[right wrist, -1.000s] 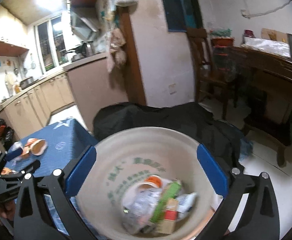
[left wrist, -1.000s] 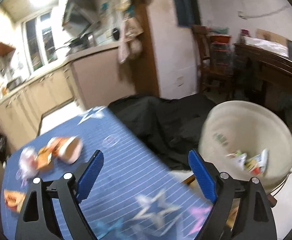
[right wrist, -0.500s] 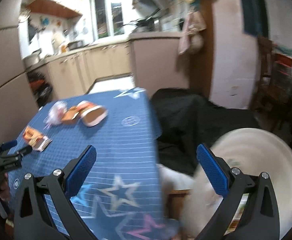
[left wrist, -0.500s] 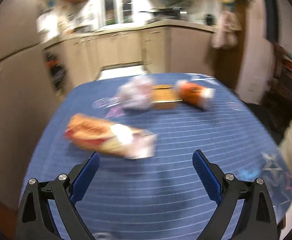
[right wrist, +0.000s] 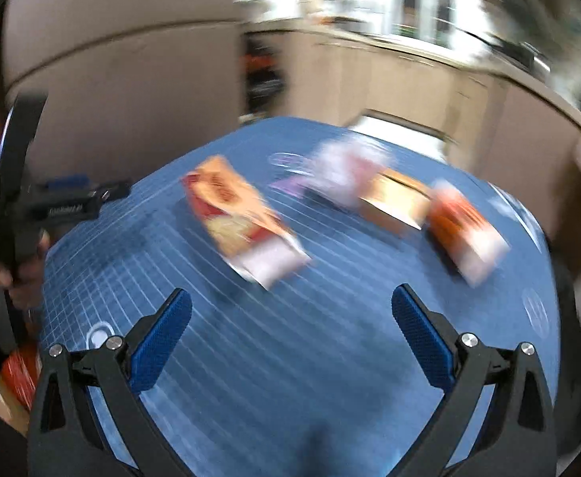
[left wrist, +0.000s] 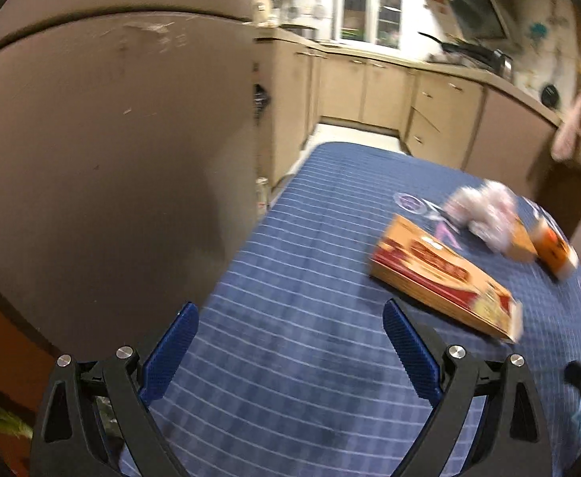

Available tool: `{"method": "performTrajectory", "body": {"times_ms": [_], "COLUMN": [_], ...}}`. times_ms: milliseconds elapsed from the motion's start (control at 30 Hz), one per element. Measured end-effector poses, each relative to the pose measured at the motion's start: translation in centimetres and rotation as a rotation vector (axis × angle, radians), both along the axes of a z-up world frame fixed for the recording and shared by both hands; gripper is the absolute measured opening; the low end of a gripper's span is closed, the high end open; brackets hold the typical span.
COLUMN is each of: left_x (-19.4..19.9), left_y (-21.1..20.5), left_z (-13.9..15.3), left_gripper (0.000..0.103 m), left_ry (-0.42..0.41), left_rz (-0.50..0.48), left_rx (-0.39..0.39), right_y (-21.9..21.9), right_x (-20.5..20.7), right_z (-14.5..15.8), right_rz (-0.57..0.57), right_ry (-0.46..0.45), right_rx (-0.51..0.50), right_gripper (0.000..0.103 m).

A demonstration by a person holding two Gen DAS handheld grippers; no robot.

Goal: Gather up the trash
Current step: 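Grasp the clear plastic bag with the left gripper while the right grasps the brown tissue box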

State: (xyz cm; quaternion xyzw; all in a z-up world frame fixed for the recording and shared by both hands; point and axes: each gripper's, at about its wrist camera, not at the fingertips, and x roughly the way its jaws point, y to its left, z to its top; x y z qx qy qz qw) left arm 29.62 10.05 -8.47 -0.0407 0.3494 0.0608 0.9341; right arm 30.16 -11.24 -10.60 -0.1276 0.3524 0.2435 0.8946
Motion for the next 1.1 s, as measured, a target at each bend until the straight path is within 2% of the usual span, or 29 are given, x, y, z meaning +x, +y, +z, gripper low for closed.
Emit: {"method": "performTrajectory", "body": {"times_ms": [100, 200, 300, 433, 600, 667, 733, 800, 900, 1000, 1067, 1100], "left_x": [-0.1, -0.4, -0.5, -0.4, 0.2, 0.7, 1.3, 2.2, 3.9, 6.3, 7.8, 8.3], "left_y": [2.0, 3.7, 5.1, 6.0, 5.1, 4.1, 3.0, 1.7, -1.7, -6.6, -10.5, -11.6], "left_z": [-0.3, -0.6, -0.9, -0.9, -0.2, 0.4, 1.2, 1.7, 2.2, 2.1, 2.0, 1.8], "left_gripper": [0.094, 0.094, 0.094, 0.094, 0.094, 0.094, 0.094, 0.097, 0.098, 0.098, 0.098, 0.098], "left_ry": [0.01, 0.015, 0.025, 0.025, 0.011, -0.005, -0.027, -0.033, -0.045, -0.05, -0.057, -0.058], "left_rz": [0.036, 0.054, 0.076, 0.088, 0.071, 0.044, 0.0, -0.067, -0.192, -0.348, -0.47, -0.5], "left_rx": [-0.028, -0.022, -0.041, -0.053, -0.048, -0.032, -0.009, -0.003, 0.015, 0.043, 0.032, 0.029], "right_y": [3.5, 5.4, 5.8, 6.2, 5.5, 4.2, 2.3, -0.1, -4.0, -8.3, -11.0, -12.3], "right_x": [3.1, 6.0, 7.8, 8.6, 7.3, 5.0, 2.9, 0.3, -2.8, -5.8, -7.3, -7.9], "right_z": [-0.5, -1.5, -2.1, -3.2, -2.9, -2.6, -2.3, -2.5, -2.4, -2.1, -2.2, -2.5], "right_rz": [0.107, 0.119, 0.132, 0.148, 0.144, 0.119, 0.068, 0.019, -0.085, -0.223, -0.317, -0.369], "right_ry": [0.038, 0.07, 0.126, 0.202, 0.186, 0.18, 0.187, 0.196, 0.206, 0.21, 0.21, 0.218], "right_rx": [-0.077, -0.124, -0.113, -0.116, -0.078, -0.047, -0.009, 0.034, 0.096, 0.185, 0.219, 0.227], "right_gripper": [0.097, 0.097, 0.097, 0.074, 0.065, 0.06, 0.053, 0.05, 0.047, 0.042, 0.037, 0.015]}}
